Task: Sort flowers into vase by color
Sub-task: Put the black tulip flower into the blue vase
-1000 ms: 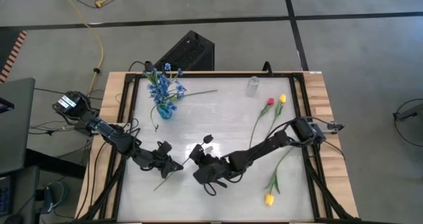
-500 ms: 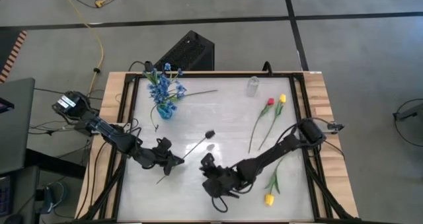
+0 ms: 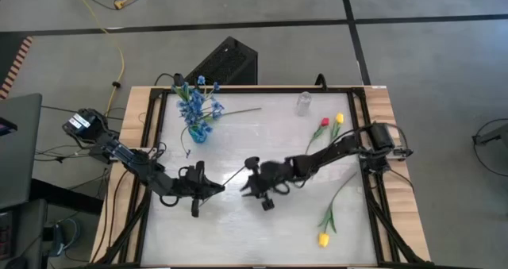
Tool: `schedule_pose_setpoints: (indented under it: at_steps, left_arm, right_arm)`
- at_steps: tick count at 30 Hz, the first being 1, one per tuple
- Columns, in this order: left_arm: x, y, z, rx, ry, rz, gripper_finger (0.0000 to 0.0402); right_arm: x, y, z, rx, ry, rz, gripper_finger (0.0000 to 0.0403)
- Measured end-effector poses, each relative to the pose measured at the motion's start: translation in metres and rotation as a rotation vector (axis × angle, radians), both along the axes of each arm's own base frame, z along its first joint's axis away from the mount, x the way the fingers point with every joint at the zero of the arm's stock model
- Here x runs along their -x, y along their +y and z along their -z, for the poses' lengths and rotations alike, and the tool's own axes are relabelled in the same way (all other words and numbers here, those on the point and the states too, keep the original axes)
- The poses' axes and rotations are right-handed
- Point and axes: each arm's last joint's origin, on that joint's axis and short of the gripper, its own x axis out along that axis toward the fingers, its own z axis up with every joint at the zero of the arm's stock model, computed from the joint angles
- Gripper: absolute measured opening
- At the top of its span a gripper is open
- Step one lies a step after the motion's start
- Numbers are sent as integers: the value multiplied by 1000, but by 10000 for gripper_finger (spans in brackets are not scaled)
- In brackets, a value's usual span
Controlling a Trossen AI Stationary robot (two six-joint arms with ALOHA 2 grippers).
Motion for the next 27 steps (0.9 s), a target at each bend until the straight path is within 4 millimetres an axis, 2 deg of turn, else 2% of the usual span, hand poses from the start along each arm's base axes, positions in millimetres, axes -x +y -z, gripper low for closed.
schedule_pose_setpoints:
  at_steps: [5,8,15,21,27]
  left_arm:
    - [-3,5,-2,-42,-18,-26,0]
    - [-4,7,-3,-38,-28,-23,0]
    - [-5,8,-4,-50,-37,-17,0]
    - [-6,9,-5,-56,-39,-26,0]
    - [-9,15,-5,-58,-39,-44,0]
  right_arm:
    - [0,-10,-24,-109,-340,-21,109]
    - [-3,-14,-34,-120,-453,-15,109]
    - [-4,-25,-42,-122,-545,19,109]
    - [-5,-26,-44,-122,-562,29,109]
    - [-12,-26,-57,-126,-598,33,109]
